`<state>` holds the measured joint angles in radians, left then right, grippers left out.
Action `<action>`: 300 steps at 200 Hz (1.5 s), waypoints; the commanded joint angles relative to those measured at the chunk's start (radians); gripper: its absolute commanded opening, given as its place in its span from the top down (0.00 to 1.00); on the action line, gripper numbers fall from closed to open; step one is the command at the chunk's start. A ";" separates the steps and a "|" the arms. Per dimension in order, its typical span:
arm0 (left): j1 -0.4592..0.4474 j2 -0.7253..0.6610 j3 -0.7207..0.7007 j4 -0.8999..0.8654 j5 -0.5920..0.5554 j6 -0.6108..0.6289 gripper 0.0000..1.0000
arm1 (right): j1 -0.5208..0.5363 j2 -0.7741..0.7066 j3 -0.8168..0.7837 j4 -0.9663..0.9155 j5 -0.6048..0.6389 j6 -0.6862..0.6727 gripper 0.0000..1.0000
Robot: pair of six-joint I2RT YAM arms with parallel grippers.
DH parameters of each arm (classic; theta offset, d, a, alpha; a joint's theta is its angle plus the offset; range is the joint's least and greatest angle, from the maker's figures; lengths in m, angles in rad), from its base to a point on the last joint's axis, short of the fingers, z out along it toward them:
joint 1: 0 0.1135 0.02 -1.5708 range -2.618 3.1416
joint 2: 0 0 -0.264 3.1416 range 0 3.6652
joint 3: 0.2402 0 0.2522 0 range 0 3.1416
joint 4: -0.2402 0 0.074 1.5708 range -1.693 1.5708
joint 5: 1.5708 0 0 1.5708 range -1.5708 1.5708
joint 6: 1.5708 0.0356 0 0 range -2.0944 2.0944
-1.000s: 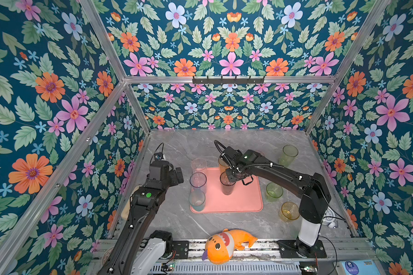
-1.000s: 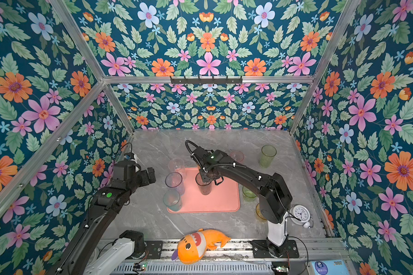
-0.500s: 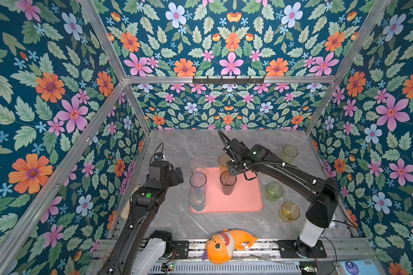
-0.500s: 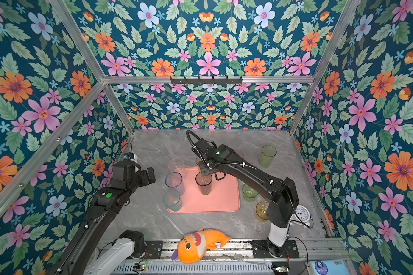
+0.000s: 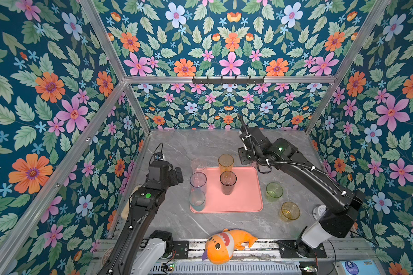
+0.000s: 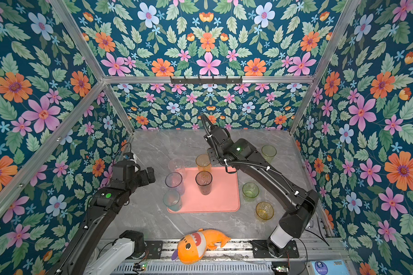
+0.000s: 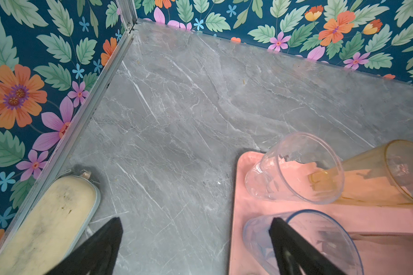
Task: Place the glasses into the tray
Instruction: Pick up the glass from the top-right of the table.
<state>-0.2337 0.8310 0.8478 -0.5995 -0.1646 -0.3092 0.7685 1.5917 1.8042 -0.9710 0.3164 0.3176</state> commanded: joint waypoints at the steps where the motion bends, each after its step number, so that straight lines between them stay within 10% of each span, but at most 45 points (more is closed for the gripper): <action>1: 0.001 -0.003 0.004 -0.006 -0.013 0.005 0.01 | -0.042 -0.039 -0.021 0.029 0.034 -0.006 0.50; 143: 0.001 0.003 0.010 -0.003 -0.006 0.002 0.01 | -0.525 -0.258 -0.271 0.165 -0.046 0.052 0.41; 300: 0.001 -0.007 0.022 -0.022 -0.018 0.010 0.01 | -0.842 -0.082 -0.368 0.258 -0.208 0.072 0.40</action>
<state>-0.2337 0.8238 0.8639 -0.6071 -0.1696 -0.3088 -0.0559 1.4864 1.4342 -0.7353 0.1387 0.3859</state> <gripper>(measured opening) 0.993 0.598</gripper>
